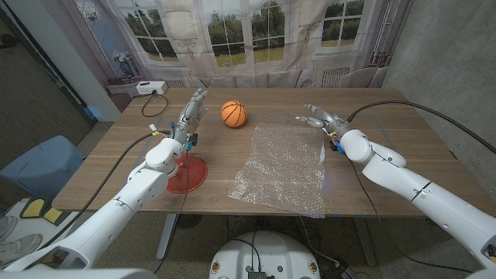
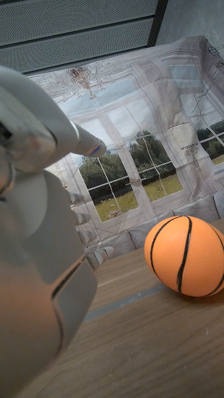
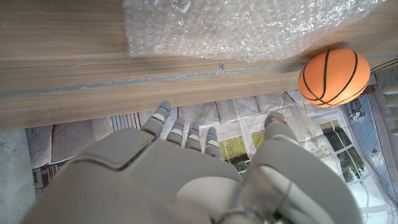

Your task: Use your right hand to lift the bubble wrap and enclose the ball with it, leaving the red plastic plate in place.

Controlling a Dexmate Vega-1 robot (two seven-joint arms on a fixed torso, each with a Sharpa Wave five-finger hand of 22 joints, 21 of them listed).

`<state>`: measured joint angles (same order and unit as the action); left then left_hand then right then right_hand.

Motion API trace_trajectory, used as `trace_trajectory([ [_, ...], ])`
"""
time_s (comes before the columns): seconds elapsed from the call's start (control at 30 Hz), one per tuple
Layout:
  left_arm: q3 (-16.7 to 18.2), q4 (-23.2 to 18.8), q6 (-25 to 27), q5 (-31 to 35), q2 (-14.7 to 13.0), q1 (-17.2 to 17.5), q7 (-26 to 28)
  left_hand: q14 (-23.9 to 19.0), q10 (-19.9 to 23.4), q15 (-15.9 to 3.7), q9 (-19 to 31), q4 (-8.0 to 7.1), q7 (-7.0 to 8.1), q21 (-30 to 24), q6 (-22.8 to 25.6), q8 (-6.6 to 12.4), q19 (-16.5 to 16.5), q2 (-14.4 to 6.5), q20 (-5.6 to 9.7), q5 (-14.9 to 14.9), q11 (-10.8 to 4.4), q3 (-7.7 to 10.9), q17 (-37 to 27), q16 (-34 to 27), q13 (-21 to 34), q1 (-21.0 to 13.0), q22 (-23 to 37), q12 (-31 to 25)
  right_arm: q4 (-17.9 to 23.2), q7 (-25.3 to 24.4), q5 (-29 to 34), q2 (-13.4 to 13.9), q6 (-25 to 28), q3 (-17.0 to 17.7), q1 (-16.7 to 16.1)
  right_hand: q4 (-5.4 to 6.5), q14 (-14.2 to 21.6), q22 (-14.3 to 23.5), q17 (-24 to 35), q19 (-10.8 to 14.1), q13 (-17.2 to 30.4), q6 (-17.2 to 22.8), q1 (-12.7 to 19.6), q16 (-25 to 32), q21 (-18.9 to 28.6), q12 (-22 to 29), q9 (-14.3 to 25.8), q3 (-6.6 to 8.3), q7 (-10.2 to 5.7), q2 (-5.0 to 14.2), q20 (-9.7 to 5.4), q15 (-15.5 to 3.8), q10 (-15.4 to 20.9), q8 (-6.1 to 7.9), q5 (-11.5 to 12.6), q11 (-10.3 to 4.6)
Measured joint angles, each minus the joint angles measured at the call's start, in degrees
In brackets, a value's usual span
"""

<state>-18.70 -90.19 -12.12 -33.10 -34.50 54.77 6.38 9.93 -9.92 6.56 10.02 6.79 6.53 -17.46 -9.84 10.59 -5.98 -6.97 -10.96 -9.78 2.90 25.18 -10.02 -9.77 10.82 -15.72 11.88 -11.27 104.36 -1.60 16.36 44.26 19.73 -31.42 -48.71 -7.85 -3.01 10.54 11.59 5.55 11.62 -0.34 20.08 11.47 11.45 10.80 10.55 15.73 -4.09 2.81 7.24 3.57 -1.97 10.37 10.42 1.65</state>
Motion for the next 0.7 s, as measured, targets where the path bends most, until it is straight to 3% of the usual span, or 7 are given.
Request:
trace_trajectory([
  [0.1,0.2,-0.5,0.0,0.0,-0.2,0.4,0.0,0.0,-0.1,0.0,0.0,0.0,0.0,0.0,0.0,0.0,-0.1,0.0,-0.1,0.0,0.08,0.0,0.0,0.0,0.0,0.0,0.0,0.0,0.0,1.4,2.5,0.0,0.9,0.0,0.0,-0.39,-0.4,0.0,0.0,-0.2,0.0,-0.3,0.3,0.0,0.0,0.0,0.0,-0.07,-0.33,-0.23,0.14,-0.42,-0.2,0.0,0.0,-0.23],
  [0.13,0.3,-0.7,0.3,0.0,-0.3,0.5,0.3,0.0,-0.1,0.0,0.0,0.0,0.0,0.2,0.0,0.0,-0.1,0.0,-0.09,0.0,0.08,0.0,0.0,0.0,0.0,0.0,0.0,0.0,0.0,2.0,3.5,-0.3,1.2,-1.6,1.2,-0.47,-0.4,0.0,0.0,-0.4,0.0,-0.3,0.6,0.0,0.0,0.0,0.0,0.0,-0.35,0.03,-0.05,-0.43,-0.3,0.0,0.0,-0.31],
  [0.4,1.1,-1.8,0.3,0.0,-0.8,1.5,0.8,0.0,-0.1,0.0,0.0,-0.16,-0.3,0.4,-0.3,0.0,-0.1,0.2,-0.09,0.0,0.07,-0.16,0.0,-0.2,0.0,0.2,0.0,0.0,-0.7,6.3,9.3,-1.6,3.0,-4.6,3.7,-1.11,-0.4,0.0,0.0,-0.4,0.3,-0.3,2.2,0.0,0.0,0.0,0.3,0.16,-1.76,-0.67,-0.23,-0.42,-1.4,0.18,0.4,-0.63],
  [0.67,1.5,-2.4,0.3,0.0,-1.0,2.1,1.3,0.0,-0.1,-0.01,0.0,-0.16,-0.61,0.4,0.0,0.0,-0.1,0.2,-0.09,0.0,0.07,-0.16,0.0,-0.2,0.0,0.2,0.0,0.0,-2.5,8.8,11.8,-3.1,3.6,-6.9,5.9,-1.11,-0.6,0.0,0.0,0.1,0.3,-1.3,2.9,0.0,0.3,0.0,0.3,0.16,-1.33,-0.58,-1.1,-0.61,-2.0,0.18,0.9,-0.62],
  [0.7,1.5,-2.4,0.3,0.0,-1.0,2.1,1.3,0.0,-0.1,-0.01,0.0,-0.16,-0.61,0.4,0.0,0.0,-0.1,0.2,-0.09,0.0,0.07,-0.16,0.0,-0.2,0.0,0.2,0.0,0.0,-2.6,11.2,13.9,-3.2,3.9,-7.0,6.0,-1.11,-0.6,0.0,0.0,0.1,0.3,-1.3,2.9,0.0,0.3,0.0,0.3,0.16,-1.33,-0.58,-1.1,-0.63,-2.0,0.18,0.9,-0.62],
])
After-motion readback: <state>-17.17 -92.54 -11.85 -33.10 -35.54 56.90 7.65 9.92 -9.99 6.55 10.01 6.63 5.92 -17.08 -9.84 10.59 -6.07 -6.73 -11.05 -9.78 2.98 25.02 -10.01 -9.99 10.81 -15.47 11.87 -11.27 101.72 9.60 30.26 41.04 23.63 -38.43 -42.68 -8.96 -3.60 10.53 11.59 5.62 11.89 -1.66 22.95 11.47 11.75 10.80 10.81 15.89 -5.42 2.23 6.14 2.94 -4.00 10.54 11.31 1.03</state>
